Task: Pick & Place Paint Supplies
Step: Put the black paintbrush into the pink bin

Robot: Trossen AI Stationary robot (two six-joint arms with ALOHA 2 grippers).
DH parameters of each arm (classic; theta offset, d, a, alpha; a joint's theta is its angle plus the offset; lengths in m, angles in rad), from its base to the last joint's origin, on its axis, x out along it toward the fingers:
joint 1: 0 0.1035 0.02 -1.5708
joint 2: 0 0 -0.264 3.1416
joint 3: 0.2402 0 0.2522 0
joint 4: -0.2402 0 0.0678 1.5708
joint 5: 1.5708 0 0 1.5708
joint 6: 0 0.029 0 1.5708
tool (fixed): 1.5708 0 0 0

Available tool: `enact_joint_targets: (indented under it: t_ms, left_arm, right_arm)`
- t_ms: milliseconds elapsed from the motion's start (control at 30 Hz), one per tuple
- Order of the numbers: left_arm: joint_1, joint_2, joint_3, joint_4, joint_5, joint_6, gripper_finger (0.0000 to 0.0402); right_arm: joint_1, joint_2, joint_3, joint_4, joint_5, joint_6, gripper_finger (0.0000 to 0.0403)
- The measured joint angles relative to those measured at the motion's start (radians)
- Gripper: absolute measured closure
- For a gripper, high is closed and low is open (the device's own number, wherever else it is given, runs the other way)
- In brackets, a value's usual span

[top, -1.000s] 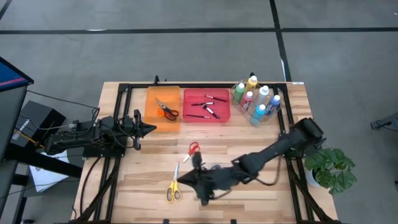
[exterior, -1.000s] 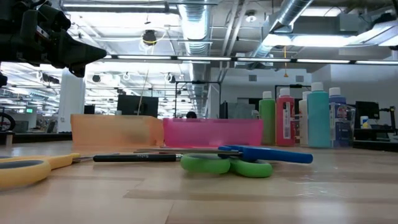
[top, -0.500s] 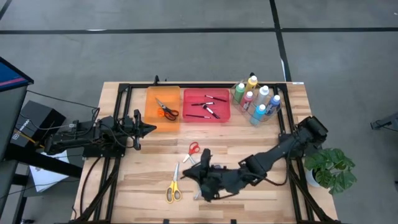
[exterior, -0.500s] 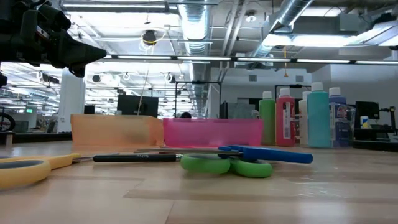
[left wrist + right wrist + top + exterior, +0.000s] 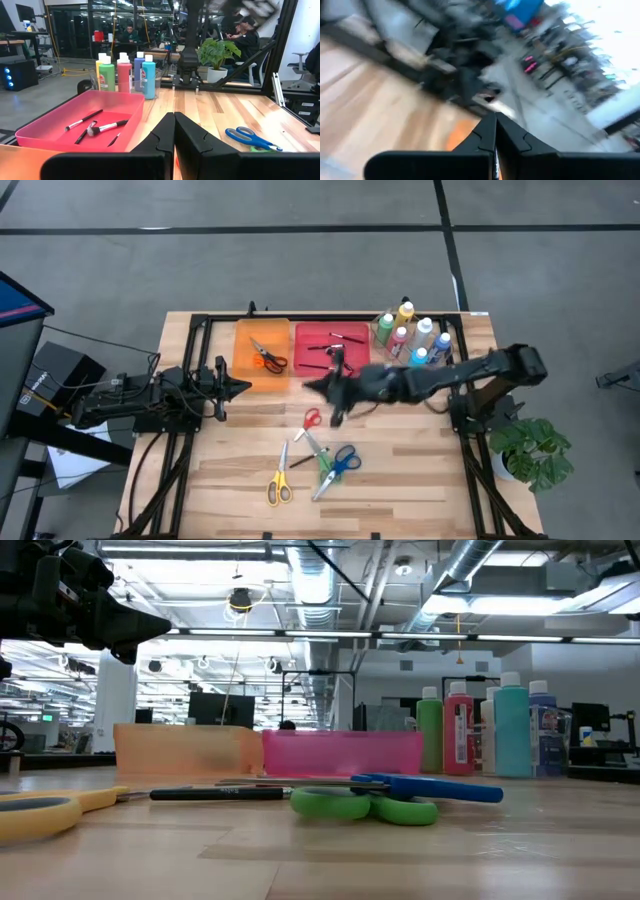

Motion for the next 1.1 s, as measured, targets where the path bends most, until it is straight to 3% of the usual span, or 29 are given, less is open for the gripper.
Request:
enact_joint_targets:
  t_ms: [233,367,433,733,1100]
  left_arm:
    - [0.000,0.000,0.000,0.000,0.000,0.000,0.0399]
    - [0.000,0.000,0.000,0.000,0.000,0.000,0.0399]
    - [0.000,0.000,0.000,0.000,0.000,0.000,0.0399]
    - [0.000,0.000,0.000,0.000,0.000,0.000,0.0399]
    - [0.000,0.000,0.000,0.000,0.000,0.000,0.0399]
  right_arm:
    - [-0.198,-0.105,-0.425,0.609,-0.209,0.106,0.0403]
    - [-0.289,-0.061,-0.539,0.913,-0.289,0.154,0.0403]
    - [-0.326,-0.028,-0.561,0.978,-0.323,0.173,0.0403]
    - [-0.456,0.116,-0.486,1.005,-0.462,0.250,0.0403]
    - [-0.561,0.235,-0.409,0.726,-0.421,0.294,0.0403]
